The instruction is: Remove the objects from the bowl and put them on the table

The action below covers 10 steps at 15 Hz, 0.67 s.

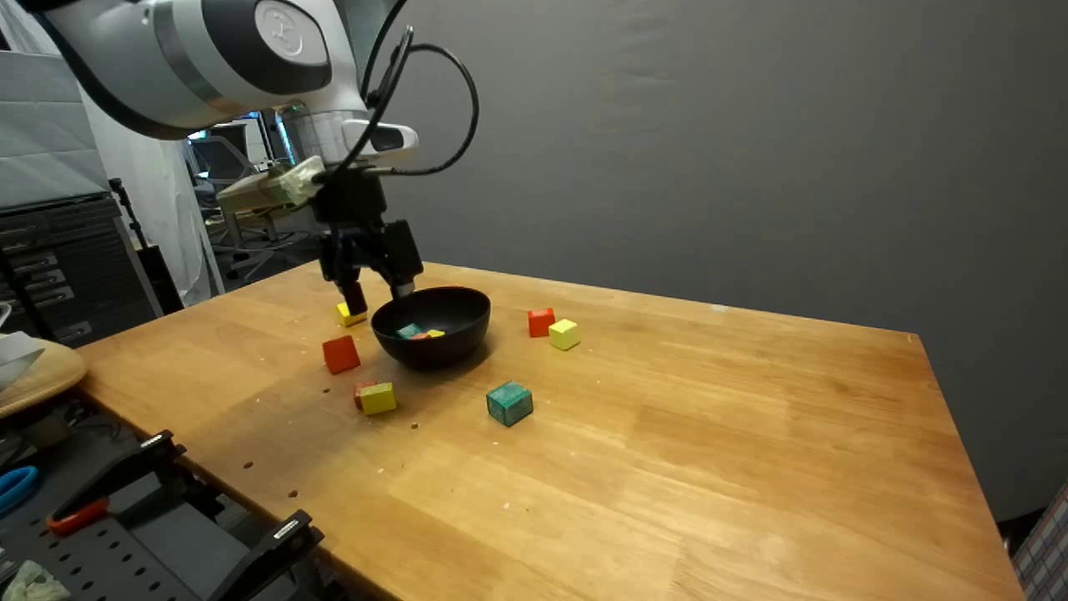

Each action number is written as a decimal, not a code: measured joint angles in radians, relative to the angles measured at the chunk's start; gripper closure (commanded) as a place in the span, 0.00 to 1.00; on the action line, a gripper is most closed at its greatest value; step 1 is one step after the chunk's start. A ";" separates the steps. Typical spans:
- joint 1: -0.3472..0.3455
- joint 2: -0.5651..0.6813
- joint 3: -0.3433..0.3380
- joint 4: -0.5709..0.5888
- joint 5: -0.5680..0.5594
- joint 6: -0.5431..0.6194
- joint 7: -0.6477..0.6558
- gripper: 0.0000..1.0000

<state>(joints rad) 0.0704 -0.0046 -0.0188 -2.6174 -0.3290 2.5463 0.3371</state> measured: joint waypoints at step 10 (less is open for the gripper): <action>-0.044 0.204 0.003 0.405 0.200 -0.270 -0.531 0.00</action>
<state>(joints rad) 0.0265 0.1997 -0.0158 -2.2121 -0.1293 2.2761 -0.1941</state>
